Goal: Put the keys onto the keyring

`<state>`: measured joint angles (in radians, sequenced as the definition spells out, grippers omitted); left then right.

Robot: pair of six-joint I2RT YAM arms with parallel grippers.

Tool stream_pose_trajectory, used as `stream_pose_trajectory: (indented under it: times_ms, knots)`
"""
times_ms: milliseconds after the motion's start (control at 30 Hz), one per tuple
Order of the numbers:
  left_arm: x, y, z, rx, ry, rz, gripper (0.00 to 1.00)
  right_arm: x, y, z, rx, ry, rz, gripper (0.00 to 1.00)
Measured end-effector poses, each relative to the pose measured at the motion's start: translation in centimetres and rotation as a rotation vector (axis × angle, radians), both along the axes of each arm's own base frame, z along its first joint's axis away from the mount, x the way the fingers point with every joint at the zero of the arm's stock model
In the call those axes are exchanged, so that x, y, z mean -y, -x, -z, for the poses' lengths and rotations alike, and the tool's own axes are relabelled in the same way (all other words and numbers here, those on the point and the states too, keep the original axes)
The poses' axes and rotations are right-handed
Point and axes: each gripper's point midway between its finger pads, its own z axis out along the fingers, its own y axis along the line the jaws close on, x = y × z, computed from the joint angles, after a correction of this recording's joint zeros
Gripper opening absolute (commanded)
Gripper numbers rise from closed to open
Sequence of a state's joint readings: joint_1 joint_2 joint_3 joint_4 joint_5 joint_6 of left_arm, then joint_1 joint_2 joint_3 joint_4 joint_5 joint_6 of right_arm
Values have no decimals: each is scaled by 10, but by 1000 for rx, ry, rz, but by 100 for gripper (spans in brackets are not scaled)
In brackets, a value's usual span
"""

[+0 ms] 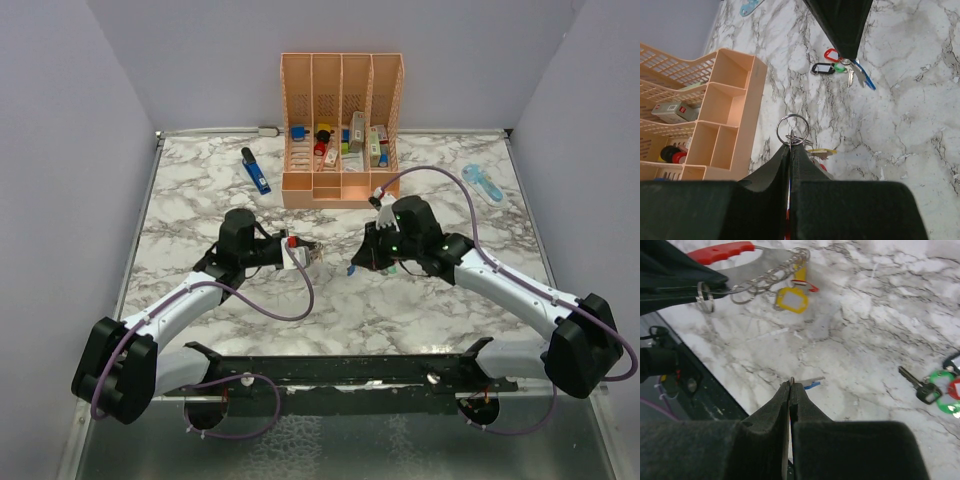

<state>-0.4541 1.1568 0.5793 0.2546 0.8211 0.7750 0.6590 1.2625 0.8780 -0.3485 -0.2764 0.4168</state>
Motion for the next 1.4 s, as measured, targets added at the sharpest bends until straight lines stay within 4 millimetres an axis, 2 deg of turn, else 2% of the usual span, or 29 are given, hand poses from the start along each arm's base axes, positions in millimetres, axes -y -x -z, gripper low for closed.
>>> stream_pose_trajectory:
  times_ms: [200, 400, 533, 1000, 1200, 1400]
  knots:
    - [5, 4, 1, 22, -13, 21, 0, -22, 3, -24, -13, -142, -38, 1]
    - [10, 15, 11, 13, -51, 59, 0, -41, -8, -59, 5, -259, -35, 1]
    - [12, 17, 14, 23, -66, 67, 0, -49, -13, -71, 4, -297, -37, 1]
    - [2, 1, 17, 71, -115, -18, 0, -50, -2, -65, -70, -288, -46, 1]
    - [3, -1, 14, 87, -107, -21, 0, -56, 5, -63, -92, -290, -61, 1]
    - [5, 0, 14, 88, -107, -16, 0, -63, 9, -52, -144, -280, -54, 1]
